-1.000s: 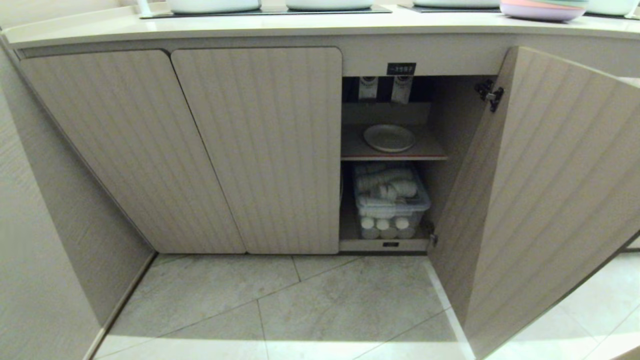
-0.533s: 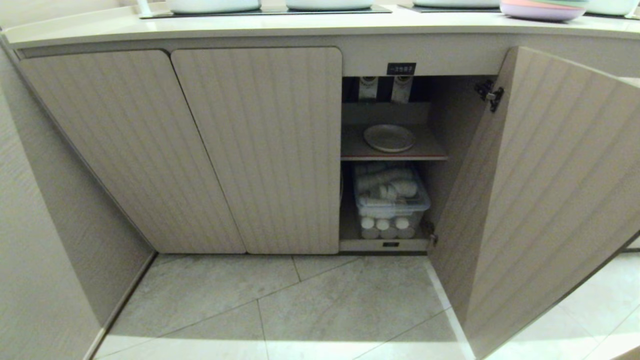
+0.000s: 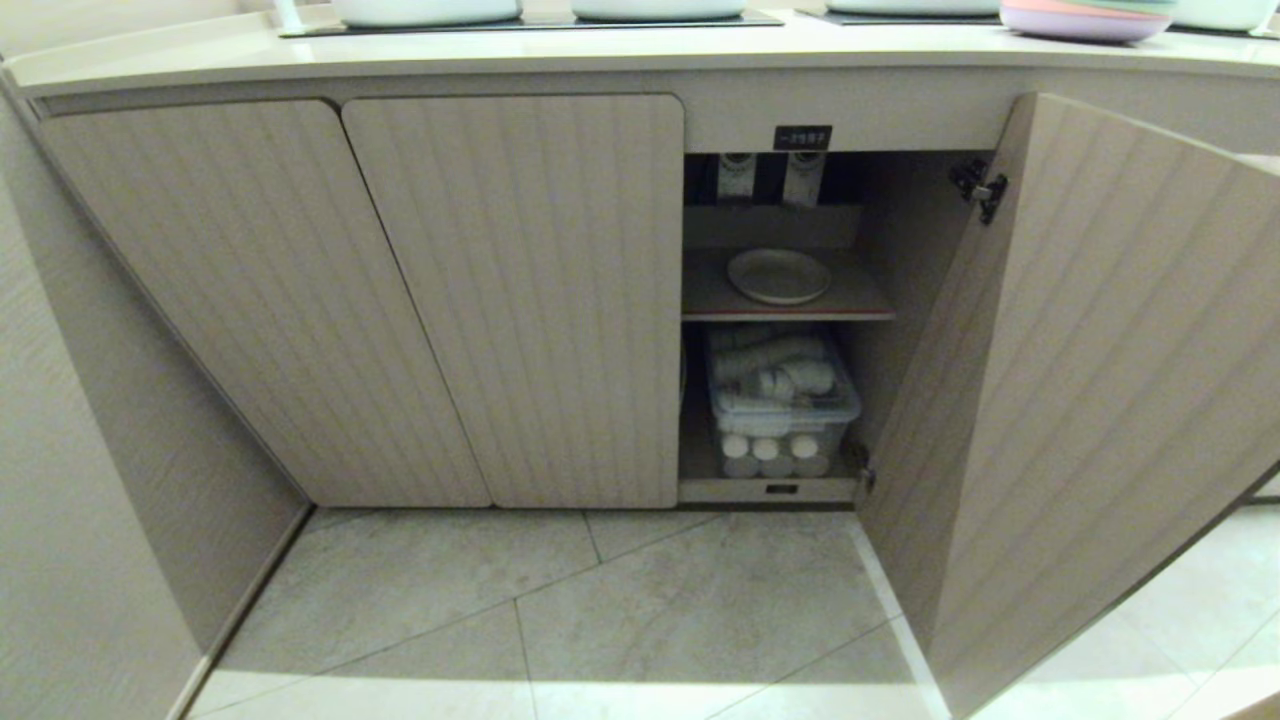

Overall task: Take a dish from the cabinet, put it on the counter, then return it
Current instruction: Take the plate from the cabinet

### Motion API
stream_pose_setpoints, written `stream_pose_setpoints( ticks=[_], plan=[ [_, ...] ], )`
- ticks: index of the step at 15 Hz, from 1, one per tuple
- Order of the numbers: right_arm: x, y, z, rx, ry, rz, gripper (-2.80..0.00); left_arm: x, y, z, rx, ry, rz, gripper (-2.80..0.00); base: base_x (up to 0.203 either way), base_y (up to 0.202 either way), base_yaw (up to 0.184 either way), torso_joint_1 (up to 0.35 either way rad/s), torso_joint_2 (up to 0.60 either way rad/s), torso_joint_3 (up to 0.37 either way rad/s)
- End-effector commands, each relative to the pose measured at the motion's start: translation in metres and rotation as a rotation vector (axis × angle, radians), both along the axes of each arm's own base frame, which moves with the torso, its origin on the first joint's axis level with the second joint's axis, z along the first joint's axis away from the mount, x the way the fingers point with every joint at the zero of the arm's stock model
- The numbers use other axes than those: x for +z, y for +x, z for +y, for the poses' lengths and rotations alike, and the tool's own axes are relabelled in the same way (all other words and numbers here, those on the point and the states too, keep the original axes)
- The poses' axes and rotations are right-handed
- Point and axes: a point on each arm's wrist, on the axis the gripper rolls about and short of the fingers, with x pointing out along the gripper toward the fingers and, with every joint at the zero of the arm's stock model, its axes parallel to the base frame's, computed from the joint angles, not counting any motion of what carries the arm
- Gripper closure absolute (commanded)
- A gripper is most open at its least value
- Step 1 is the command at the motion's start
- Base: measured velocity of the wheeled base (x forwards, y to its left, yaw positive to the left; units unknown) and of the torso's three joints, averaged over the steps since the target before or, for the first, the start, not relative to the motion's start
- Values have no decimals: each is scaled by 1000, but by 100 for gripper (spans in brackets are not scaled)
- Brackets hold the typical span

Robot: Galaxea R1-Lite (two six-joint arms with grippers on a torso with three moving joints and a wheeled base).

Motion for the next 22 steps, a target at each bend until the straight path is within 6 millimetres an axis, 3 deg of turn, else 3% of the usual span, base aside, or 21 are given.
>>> stream_pose_setpoints(
  ticks=[1,22],
  plan=[
    [0,0,0,0,-1,1,-280,0,0,0,1,0,0,-280,0,0,0,0,0,0],
    [0,0,0,0,0,1,-280,0,0,0,-1,0,0,-280,0,0,0,0,0,0]
  ],
)
